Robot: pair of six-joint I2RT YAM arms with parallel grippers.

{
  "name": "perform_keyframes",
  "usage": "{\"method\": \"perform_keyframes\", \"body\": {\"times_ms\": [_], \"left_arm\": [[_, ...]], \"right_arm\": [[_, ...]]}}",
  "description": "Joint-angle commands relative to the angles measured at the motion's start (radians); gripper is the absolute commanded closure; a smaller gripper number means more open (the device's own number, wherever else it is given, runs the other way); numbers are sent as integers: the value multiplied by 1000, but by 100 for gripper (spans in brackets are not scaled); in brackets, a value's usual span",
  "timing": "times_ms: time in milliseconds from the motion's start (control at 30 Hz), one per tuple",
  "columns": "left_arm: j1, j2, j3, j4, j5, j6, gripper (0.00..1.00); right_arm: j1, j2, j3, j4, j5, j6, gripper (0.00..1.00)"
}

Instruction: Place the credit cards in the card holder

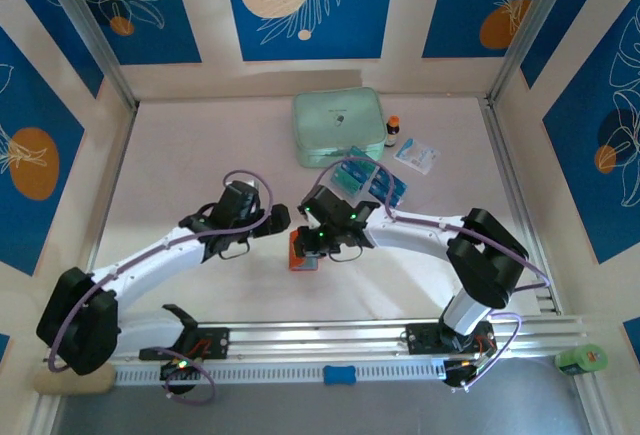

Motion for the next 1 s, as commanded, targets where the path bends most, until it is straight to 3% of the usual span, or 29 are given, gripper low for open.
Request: {"method": "perform_keyframes", "body": {"times_ms": [0,467,967], "left_arm": [[5,34,31,-40,23,75,0],[-77,213,99,-37,37,162,0],[-151,261,52,-10,1,170,0]], "right_arm": [[-22,-7,-57,-6,29,-7,92],[-48,29,-155,86,-8,33,95],[-49,35,-162,90,-15,41,96]]}}
